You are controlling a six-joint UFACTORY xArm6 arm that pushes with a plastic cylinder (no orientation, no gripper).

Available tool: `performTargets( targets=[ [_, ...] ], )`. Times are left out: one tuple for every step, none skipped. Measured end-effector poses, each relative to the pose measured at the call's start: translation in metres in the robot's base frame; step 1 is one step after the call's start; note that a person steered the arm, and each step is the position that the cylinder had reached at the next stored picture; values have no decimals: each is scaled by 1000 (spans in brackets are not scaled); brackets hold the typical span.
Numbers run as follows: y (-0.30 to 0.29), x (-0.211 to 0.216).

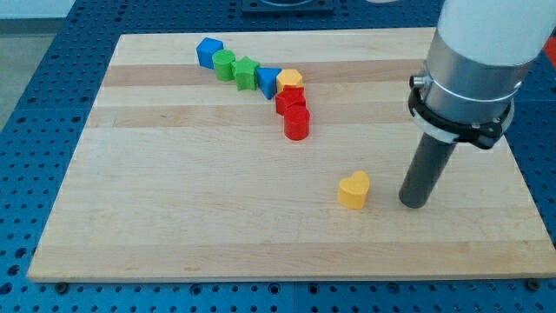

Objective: Place the yellow heart vertically below the red circle

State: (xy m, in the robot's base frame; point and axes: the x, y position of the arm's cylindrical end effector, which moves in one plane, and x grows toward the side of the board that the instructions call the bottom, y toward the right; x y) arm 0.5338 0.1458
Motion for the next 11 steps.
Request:
performTargets(
  targets=[
    [-7, 0],
    [-7, 0],
    [-22, 0],
    [-39, 0],
    [-50, 0],
    [-55, 0],
    [-56, -3],
    [-57, -17],
    [-68, -30],
    [-88, -29],
    [-95, -20]
  ],
)
